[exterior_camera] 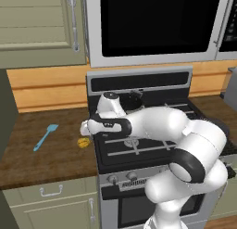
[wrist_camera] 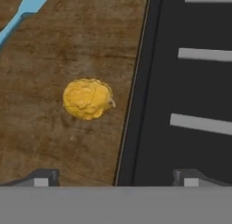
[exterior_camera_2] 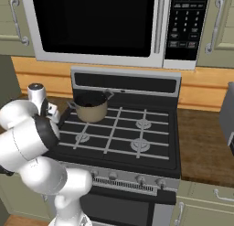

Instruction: Put the squash and avocado in the pot. Retrieve the spatula and lightly stir the vegetables in the pot.

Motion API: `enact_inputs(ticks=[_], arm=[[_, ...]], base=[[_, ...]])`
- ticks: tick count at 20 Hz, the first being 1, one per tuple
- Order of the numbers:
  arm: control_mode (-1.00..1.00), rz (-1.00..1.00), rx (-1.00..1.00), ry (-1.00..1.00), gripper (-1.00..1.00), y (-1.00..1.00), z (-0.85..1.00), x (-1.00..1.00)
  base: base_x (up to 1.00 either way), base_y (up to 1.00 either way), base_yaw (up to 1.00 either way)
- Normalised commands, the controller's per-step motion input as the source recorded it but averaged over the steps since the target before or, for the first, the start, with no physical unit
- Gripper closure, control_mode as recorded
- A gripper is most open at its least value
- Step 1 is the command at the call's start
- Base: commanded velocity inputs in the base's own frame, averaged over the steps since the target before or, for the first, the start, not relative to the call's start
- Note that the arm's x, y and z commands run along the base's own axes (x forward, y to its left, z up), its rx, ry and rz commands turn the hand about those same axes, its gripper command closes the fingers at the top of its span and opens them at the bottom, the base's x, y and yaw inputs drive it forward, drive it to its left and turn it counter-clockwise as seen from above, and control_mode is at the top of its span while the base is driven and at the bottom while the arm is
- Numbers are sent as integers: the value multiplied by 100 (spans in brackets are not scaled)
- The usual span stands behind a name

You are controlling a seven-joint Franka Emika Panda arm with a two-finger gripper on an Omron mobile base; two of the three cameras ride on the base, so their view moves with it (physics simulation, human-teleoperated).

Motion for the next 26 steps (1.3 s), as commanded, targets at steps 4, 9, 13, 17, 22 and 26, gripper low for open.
enact_inputs(ticks=[4,9,13,17,22,26], arm=[[-100,0,-2,8,-100,28,-20,3],[-100,0,-4,6,-100,34,-30,7],[-100,0,0,1,-100,13,-26,23],[-100,0,0,0,-100,2,-23,28],[-100,0,-1,1,-100,20,-22,12],[-100,0,0,3,-100,30,-8,20]], base=[[0,0,0],[0,0,0],[0,0,0],[0,0,0],[0,0,0],[0,0,0]])
